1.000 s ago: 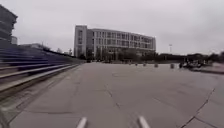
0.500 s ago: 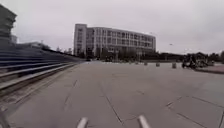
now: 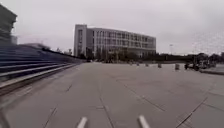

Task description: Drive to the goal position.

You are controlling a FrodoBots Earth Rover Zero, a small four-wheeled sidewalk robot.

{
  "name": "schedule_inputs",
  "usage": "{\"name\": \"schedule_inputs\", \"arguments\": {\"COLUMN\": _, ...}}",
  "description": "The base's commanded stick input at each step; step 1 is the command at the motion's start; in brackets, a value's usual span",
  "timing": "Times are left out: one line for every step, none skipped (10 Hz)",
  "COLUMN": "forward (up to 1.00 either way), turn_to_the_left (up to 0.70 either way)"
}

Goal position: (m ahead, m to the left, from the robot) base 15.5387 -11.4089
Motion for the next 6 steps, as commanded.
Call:
{"name": "schedule_inputs", "arguments": {"forward": 0.7, "turn_to_the_left": -0.35}}
{"name": "schedule_inputs", "arguments": {"forward": 0.7, "turn_to_the_left": -0.35}}
{"name": "schedule_inputs", "arguments": {"forward": 0.7, "turn_to_the_left": -0.33}}
{"name": "schedule_inputs", "arguments": {"forward": 0.7, "turn_to_the_left": -0.06}}
{"name": "schedule_inputs", "arguments": {"forward": 0.7, "turn_to_the_left": 0.0}}
{"name": "schedule_inputs", "arguments": {"forward": 0.7, "turn_to_the_left": 0.0}}
